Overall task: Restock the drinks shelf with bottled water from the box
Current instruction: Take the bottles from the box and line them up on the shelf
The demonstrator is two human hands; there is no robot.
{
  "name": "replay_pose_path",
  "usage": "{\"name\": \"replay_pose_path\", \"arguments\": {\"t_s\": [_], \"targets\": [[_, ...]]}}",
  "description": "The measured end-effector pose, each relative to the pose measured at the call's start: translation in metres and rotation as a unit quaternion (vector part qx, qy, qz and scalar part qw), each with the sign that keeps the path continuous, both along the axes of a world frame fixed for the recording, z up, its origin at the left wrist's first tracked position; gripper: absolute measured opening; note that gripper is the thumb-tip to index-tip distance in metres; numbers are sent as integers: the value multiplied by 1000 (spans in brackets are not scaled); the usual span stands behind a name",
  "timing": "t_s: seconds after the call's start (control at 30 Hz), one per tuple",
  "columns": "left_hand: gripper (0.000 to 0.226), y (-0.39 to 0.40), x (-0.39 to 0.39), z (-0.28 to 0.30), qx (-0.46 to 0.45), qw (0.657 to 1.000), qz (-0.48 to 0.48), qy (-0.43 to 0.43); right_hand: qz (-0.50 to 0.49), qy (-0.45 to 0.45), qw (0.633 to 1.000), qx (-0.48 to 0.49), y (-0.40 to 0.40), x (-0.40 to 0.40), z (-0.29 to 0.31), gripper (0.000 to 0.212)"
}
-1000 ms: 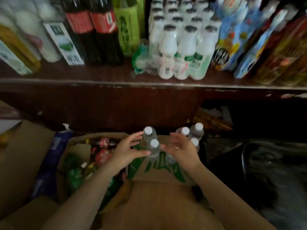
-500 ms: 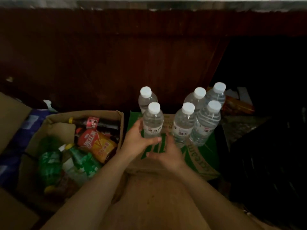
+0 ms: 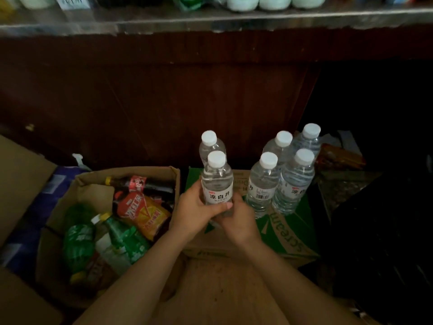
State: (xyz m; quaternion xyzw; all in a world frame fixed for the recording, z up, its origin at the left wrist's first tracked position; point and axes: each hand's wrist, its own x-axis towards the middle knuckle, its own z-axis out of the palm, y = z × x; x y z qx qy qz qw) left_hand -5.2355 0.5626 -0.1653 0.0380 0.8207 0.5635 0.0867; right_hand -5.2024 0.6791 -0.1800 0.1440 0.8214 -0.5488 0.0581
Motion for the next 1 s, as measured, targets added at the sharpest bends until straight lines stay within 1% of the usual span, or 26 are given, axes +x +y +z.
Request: {"name": "replay_pose_path", "arguments": {"t_s": [0.1,0.17,0.23,0.37,0.47,0.57,0.7,0.77,0.9,1.0], "targets": [[57,-2,6,42,-2,1000,-5,-2,2,14,1000,22,3,9,41,50],[52,-4,7,84,-10,1000,-4,12,6,25,999,39,4,12,80,54],[50,-4,5,134,1,1000,-9,19,8,32,998,45,6,12,127,55],[48,-2,0,244,14,999,-21,37,-2,63,996,61,11,9,234,53],[51,0,-8,334,21,998,-37,44,-9,75,995,60,16,5,322,49],[51,2,-23,417,31,997,-59,44,-19,95,994,56,21,-3,403,48],[48,5,-48,527,51,993,-98,36,-23,124,989,83,27,-22,515,38],[48,7,-61,574,54,992,-110,32,-30,139,985,93,30,-34,563,39],[61,14,-89,651,78,989,-116,41,-50,170,980,95,34,-62,640,47],[56,20,-108,687,95,988,-108,64,-75,201,973,84,36,-84,677,54]]}}
